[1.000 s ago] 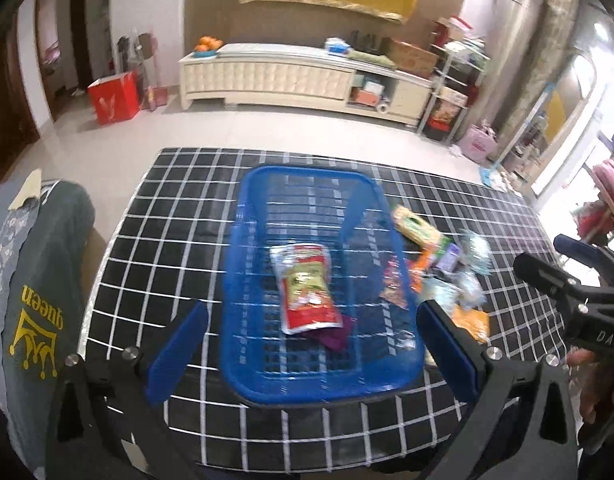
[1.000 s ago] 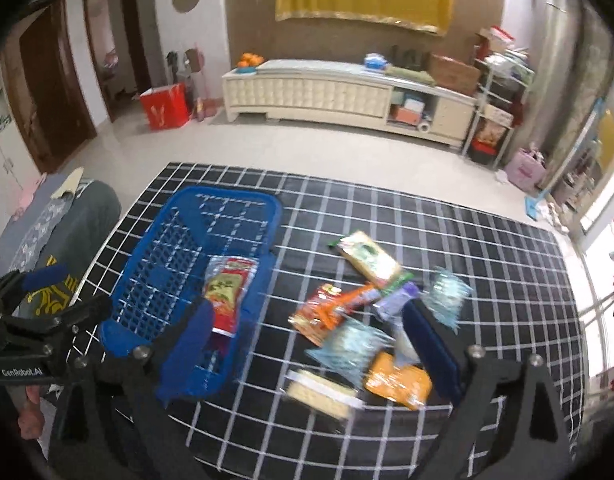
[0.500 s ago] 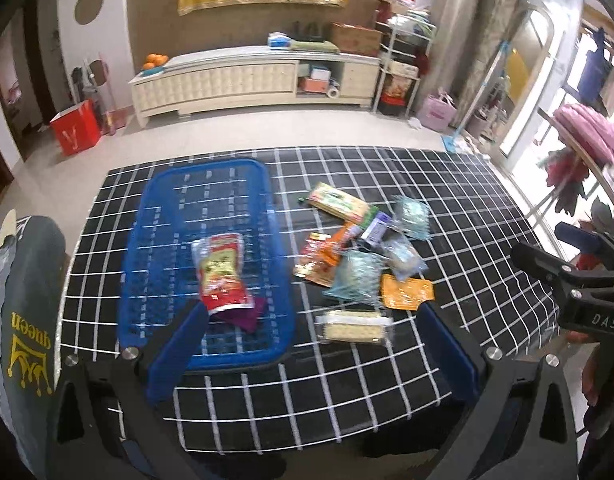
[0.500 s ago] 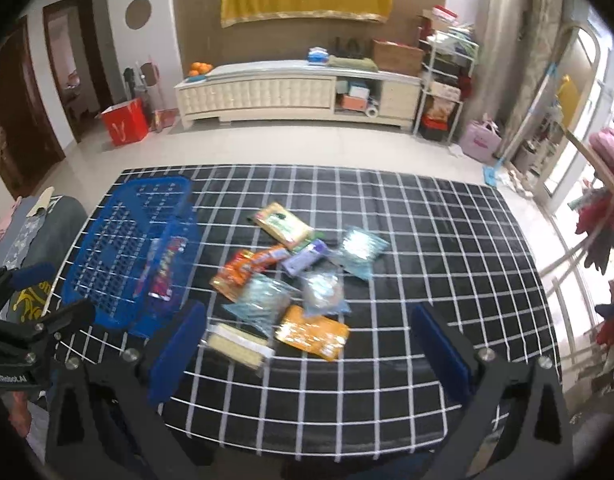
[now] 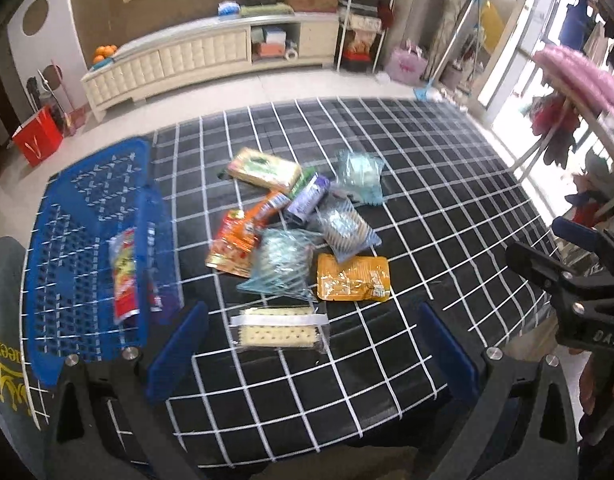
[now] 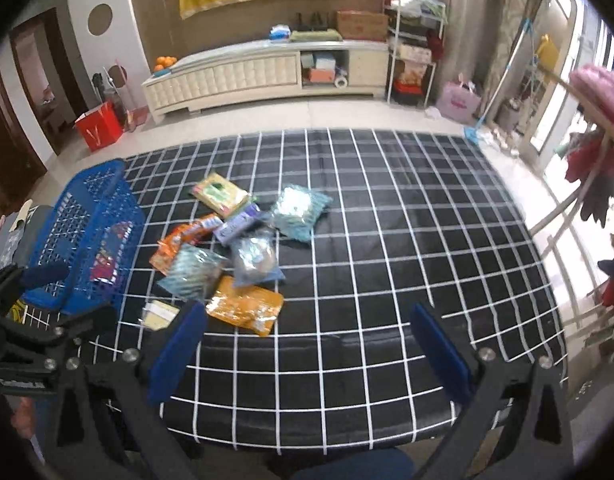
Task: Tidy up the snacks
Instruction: 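Move both tools back over the snack pile, then grasp a blue-striped bread bag with the left gripper while the right grasps another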
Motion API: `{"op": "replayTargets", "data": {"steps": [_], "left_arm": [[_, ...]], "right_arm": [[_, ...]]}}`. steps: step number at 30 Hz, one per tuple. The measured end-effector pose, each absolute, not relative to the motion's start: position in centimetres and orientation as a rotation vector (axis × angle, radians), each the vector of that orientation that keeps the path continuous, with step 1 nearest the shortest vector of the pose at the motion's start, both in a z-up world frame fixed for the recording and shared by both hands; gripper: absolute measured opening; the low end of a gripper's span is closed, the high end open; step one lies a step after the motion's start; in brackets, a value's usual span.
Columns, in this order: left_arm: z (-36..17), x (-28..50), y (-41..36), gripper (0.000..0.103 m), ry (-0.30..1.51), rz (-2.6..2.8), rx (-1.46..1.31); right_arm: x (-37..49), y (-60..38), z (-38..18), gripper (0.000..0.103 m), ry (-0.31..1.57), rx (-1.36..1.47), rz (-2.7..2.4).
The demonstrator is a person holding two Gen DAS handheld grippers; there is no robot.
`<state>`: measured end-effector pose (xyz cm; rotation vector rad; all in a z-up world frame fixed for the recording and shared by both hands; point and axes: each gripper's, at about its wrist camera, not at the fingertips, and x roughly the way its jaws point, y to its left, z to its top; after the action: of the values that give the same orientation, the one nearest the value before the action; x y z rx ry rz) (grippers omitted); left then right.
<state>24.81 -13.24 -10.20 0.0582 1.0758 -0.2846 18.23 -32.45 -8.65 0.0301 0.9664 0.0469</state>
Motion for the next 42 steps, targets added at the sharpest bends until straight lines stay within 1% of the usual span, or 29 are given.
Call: {"op": "replayTargets", "data": {"steps": [6, 12, 18, 19, 20, 21, 23, 28, 32, 37, 42], "left_arm": [[-14.7, 28.0, -14.5, 0.103, 1.157, -0.278, 0.070], [-18.8, 31.2, -14.7, 0.103, 1.202, -0.247, 0.107], [-21.9, 33.9, -14.0, 0.102, 1.241, -0.230, 0.080], [-22.4, 34.3, -13.9, 0.096, 1.248, -0.223, 0.078], [-22.8, 34.5, -13.8, 0.089, 1.254, -0.221, 0.075], [-23.2, 34.9, -13.7, 0.085, 1.266, -0.222, 0.070], [-23.9, 35.3, -13.7, 0.072, 1.294, -0.230, 0.058], [-24.5, 35.4, -13.3, 0.061, 1.290, -0.227, 0.034], [-24.0, 34.9, -12.2, 0.057, 1.287, -0.229, -0.018], [-22.8, 33.3, -10.5, 0.056, 1.250, -0.179, -0.081], [-20.4, 31.9, -10.0, 0.056, 1.182, -0.163, -0.045]], "right_arm": [[20.6, -33.7, -13.1, 0.103, 1.044, 0.055, 0.027], [22.9, -34.3, -17.3, 0.103, 1.121, 0.097, 0.047], [24.3, -34.9, -18.9, 0.103, 1.140, 0.152, 0.048], [24.4, -34.8, -19.0, 0.103, 1.142, 0.159, 0.049], [24.5, -34.8, -19.1, 0.103, 1.141, 0.160, 0.050], [24.5, -34.7, -19.2, 0.103, 1.140, 0.156, 0.049], [24.6, -34.5, -19.4, 0.103, 1.142, 0.146, 0.047], [24.6, -34.0, -19.7, 0.103, 1.154, 0.118, 0.036], [24.7, -33.4, -19.3, 0.103, 1.148, 0.129, 0.062], [25.8, -32.6, -18.2, 0.103, 1.132, 0.119, 0.086], [27.8, -30.5, -17.9, 0.103, 1.130, 0.044, 0.161]]}}
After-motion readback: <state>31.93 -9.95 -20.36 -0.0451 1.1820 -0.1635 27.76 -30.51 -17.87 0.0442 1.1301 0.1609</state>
